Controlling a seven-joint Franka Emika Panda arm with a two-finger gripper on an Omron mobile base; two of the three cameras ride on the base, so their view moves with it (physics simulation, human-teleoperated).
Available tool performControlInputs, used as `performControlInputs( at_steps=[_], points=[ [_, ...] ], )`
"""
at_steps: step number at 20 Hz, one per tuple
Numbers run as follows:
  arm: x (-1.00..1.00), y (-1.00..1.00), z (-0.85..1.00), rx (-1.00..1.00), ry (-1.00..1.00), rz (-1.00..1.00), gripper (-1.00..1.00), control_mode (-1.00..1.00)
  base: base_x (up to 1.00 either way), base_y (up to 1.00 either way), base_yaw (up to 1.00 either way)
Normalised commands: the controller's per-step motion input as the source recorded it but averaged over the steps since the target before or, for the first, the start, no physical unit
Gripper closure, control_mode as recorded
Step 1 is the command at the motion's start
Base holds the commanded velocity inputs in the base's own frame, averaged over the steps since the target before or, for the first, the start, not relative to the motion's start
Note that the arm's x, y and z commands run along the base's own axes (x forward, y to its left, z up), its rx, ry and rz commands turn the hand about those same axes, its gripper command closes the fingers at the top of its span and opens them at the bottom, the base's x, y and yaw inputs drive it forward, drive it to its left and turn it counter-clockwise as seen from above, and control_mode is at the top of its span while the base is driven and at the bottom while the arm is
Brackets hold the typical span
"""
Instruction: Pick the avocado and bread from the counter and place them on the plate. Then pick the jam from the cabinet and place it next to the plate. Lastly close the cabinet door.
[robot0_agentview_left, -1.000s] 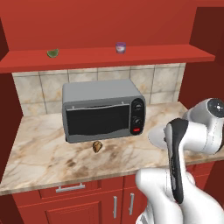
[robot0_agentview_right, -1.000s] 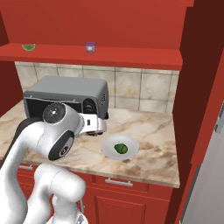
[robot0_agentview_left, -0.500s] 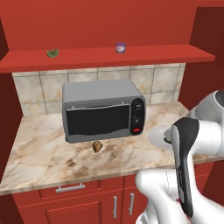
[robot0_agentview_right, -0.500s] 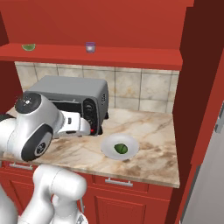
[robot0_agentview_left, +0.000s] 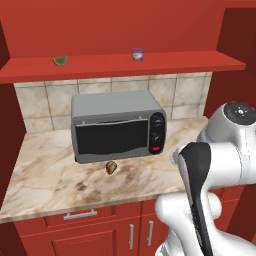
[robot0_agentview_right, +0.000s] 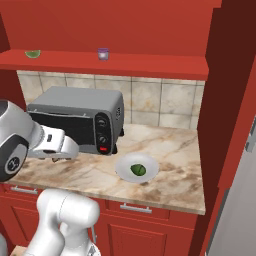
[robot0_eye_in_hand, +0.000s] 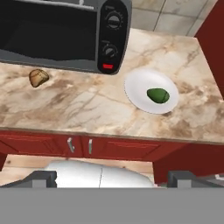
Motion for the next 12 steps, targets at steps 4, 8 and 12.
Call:
performControlInputs(
  at_steps=[4, 8, 12],
  points=[
    [0.00, 0.53, -0.05, 0.00, 0.04, -0.11, -1.00, -1.00, 0.00, 0.00, 0.00],
    [0.00, 0.45, -0.05, 0.00, 0.00, -0.06, -1.00, -1.00, 0.00, 0.00, 0.00],
    [0.00, 0.39, -0.09, 0.02, 0.00, -0.01, -1.00, -1.00, 0.00, 0.00, 0.00]
  ],
)
